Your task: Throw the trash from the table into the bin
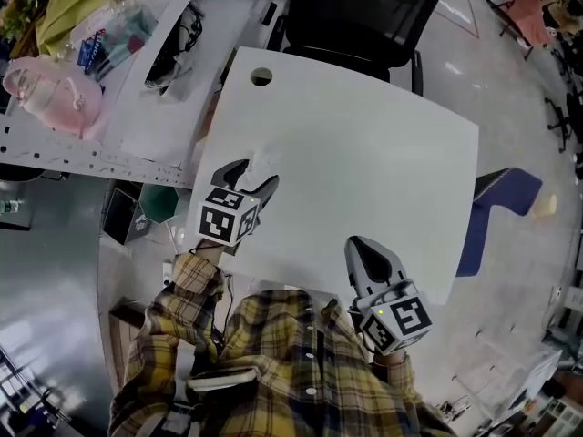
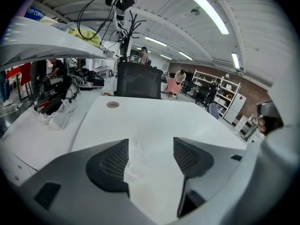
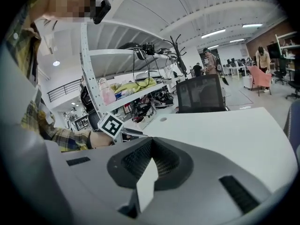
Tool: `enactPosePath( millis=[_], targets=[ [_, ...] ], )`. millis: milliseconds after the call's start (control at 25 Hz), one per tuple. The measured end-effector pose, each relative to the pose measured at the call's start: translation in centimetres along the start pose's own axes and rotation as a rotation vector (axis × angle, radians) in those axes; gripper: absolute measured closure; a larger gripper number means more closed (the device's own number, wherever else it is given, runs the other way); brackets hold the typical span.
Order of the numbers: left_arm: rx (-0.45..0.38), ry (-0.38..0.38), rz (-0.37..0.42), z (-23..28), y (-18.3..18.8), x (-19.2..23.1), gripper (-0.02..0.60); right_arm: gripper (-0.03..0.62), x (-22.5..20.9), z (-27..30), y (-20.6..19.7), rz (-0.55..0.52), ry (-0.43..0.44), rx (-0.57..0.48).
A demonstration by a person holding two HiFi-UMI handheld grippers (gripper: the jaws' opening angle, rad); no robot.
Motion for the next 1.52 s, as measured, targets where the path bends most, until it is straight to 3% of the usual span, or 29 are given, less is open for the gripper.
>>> enactPosePath(
  millis=[200, 720, 800, 880, 960, 1320, 1520],
  targets=[
    [0.099, 0.021, -0.001, 2.6, -0.7, 1.3, 0.298, 0.595, -1.0, 0.6, -1.1, 0.063, 0.005, 0.020],
    [0.215, 0.049, -0.019, 5.3, -1.9, 2.8, 0.301, 0.595, -1.4, 0.5, -1.6, 0.123, 0.013, 0.018],
    [0.221, 0.075, -0.012, 5.4, -2.1, 2.9, 0.357, 0.595, -1.5, 0.5, -1.7, 0.127, 0.008, 0.015],
    [0.221, 0.109, 0.008, 5.2, -2.1, 3.0, 0.490, 0.595, -1.5, 0.5, -1.5, 0.136, 0.009, 0.003],
    [0.218, 0.121, 0.020, 5.0, -2.0, 2.9, 0.533, 0.595, -1.4, 0.5, -1.3, 0.141, 0.008, -0.005],
    [0.161, 0.007, -0.040, 3.2, -1.6, 1.6, 0.554, 0.595, -0.5, 0.5, -1.0, 0.034, -0.031, 0.021],
    [0.138, -0.062, 0.015, 1.3, -0.7, -0.2, 0.555, 0.595, 0.6, 0.3, 0.2, -0.004, -0.079, -0.039]
  ],
)
Point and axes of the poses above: the fingertips, and each gripper's own axes: z forward along the fingers, x to its left, y out of its top, the point moved 8 cm from there along -z, backward along the fingers, and after that the axes turned 10 degrees about x, right-handed, at the moved point
